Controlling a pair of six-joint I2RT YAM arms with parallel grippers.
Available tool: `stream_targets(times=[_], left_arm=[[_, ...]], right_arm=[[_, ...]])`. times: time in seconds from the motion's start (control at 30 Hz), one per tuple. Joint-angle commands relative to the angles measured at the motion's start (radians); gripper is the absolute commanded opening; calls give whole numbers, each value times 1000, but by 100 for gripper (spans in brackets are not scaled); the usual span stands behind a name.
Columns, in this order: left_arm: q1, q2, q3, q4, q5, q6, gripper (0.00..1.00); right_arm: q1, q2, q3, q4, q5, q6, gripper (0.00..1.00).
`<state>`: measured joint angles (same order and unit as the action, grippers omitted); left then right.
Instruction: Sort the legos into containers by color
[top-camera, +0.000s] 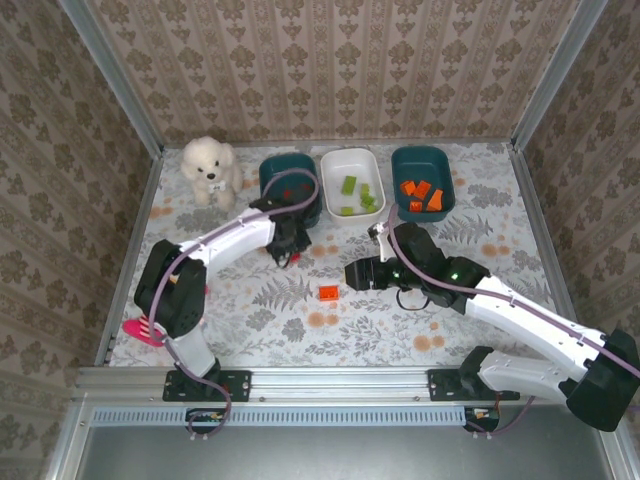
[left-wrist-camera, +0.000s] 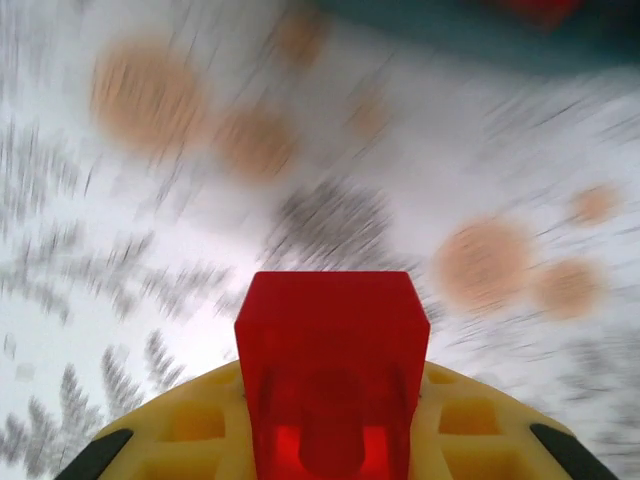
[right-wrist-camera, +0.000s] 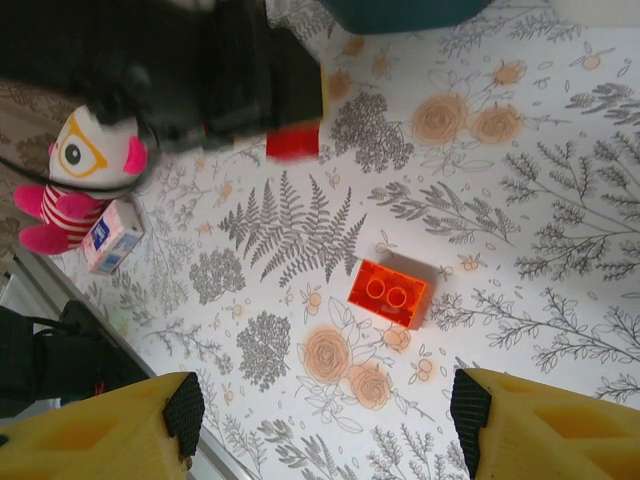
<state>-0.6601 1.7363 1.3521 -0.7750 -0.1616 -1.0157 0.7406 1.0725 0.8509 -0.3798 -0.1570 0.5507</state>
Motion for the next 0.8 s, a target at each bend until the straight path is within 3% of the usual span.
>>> stream_targets(times=[0.0,0.17,0.37,0.6,0.77], left_arm=[[77,27,165,-2,-39,224,16],[181,229,436,23,-3,433,16],[260,458,703,69,-13,509,16],[286,628,815,164,-102,516,16],[290,696,845,179,-74,521,17]], right_arm=[[1,-5,44,-17,40,6,70],[0,47,88,-18,42,7,69],[-1,73,117,-18,61,17,69],[0,68,126,-45,75,39,69],[0,32,105,-72,92,60,69]])
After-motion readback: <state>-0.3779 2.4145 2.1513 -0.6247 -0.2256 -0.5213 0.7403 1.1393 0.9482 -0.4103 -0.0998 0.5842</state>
